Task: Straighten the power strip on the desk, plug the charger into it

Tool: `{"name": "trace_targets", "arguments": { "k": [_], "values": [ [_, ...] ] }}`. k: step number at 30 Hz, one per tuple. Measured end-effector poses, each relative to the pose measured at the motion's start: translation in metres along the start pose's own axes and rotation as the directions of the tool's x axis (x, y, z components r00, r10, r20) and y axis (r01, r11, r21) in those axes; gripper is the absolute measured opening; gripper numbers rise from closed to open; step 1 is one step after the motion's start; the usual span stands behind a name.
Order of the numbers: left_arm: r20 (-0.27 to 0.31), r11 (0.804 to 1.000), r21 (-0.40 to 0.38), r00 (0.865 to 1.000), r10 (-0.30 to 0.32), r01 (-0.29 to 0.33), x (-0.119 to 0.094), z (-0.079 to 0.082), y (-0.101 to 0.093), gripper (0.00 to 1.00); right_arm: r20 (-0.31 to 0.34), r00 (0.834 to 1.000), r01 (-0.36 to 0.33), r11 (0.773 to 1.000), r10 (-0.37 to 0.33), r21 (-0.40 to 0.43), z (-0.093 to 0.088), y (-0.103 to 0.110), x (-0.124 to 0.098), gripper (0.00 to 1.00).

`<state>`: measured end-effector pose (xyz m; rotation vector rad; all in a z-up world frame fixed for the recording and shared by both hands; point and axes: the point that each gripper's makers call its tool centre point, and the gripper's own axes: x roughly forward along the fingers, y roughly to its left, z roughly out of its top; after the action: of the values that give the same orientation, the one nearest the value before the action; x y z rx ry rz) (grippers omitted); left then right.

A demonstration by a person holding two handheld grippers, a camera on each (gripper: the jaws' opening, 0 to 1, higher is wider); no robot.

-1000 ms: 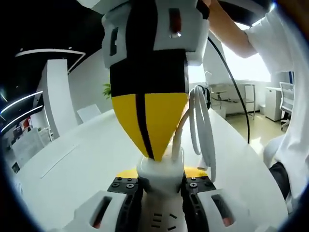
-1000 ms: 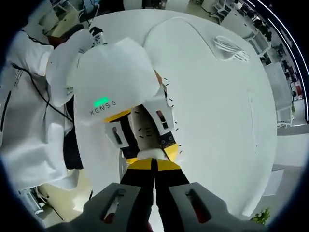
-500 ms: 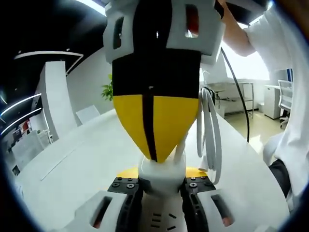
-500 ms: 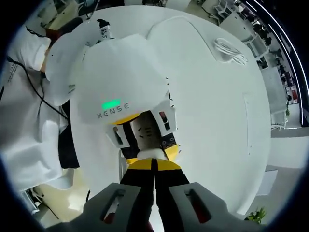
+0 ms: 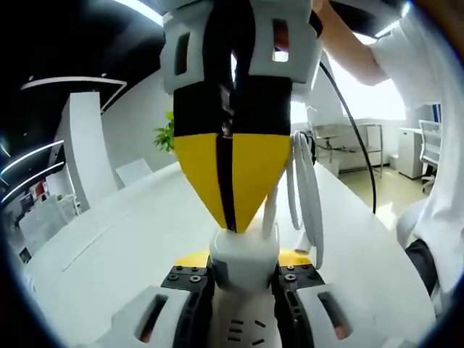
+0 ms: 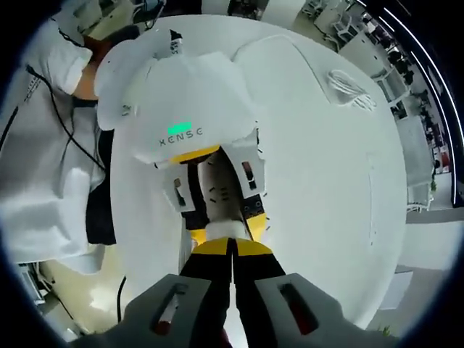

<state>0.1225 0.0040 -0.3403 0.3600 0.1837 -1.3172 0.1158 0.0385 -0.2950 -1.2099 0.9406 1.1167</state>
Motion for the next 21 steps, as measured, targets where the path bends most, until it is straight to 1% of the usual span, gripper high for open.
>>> {"name": "trace_targets", "arguments": {
  "k": [4, 5, 6, 8, 9, 10, 11, 13, 16, 18, 21],
  "values": [
    [0.001, 1.000, 0.008, 1.000, 0.005, -0.005, 0.000, 0.000, 0.000, 0.33, -0.005, 1.000, -0.003, 1.000, 0.003, 0.015, -0.001, 0.000, 0.000, 0.01],
    [0.002, 1.000, 0.011, 1.000, 0.005, -0.005, 0.001, 0.000, 0.000, 0.34, -0.017, 1.000, -0.008, 0.999, 0.009, 0.032, -0.002, 0.002, 0.000, 0.01],
    [0.002, 1.000, 0.015, 1.000, 0.003, -0.003, 0.001, 0.000, -0.001, 0.35, -0.052, 0.998, -0.030, 0.999, 0.031, 0.021, -0.007, 0.006, -0.001, 0.00],
    [0.004, 1.000, 0.021, 1.000, 0.002, -0.002, 0.001, 0.001, -0.001, 0.36, -0.050, 0.998, -0.023, 1.000, 0.024, 0.016, -0.007, 0.005, -0.001, 0.00],
    [0.005, 1.000, 0.023, 1.000, 0.002, -0.002, 0.001, 0.001, -0.001, 0.35, -0.047, 0.999, -0.022, 0.999, 0.024, 0.038, -0.006, 0.004, -0.001, 0.00],
    [0.007, 1.000, 0.031, 1.000, -0.001, 0.001, 0.001, 0.001, -0.001, 0.33, -0.047, 0.999, -0.019, 0.999, 0.021, 0.037, -0.006, 0.003, -0.001, 0.00],
    [0.015, 1.000, 0.027, 1.000, -0.003, 0.003, 0.001, 0.003, -0.001, 0.32, -0.047, 0.999, 0.004, 1.000, -0.003, 0.021, -0.005, -0.003, -0.001, 0.00],
    [0.017, 1.000, 0.021, 1.000, -0.003, 0.003, 0.000, 0.004, 0.000, 0.32, -0.050, 0.999, -0.009, 1.000, 0.010, 0.030, -0.005, -0.004, -0.001, 0.00],
    [0.017, 1.000, 0.024, 1.000, -0.002, 0.002, 0.000, 0.004, 0.000, 0.32, -0.053, 0.999, -0.011, 0.999, 0.013, 0.033, -0.004, -0.003, -0.001, 0.00],
    [0.016, 1.000, 0.022, 1.000, -0.002, 0.002, -0.001, 0.004, 0.001, 0.32, -0.059, 0.998, -0.009, 0.998, 0.013, 0.054, -0.002, -0.004, 0.000, 0.00],
    [0.010, 1.000, 0.009, 1.000, -0.005, 0.004, -0.002, 0.004, 0.001, 0.32, -0.053, 0.999, -0.008, 0.999, 0.010, 0.053, 0.003, -0.005, 0.001, 0.00]
  ]
}}
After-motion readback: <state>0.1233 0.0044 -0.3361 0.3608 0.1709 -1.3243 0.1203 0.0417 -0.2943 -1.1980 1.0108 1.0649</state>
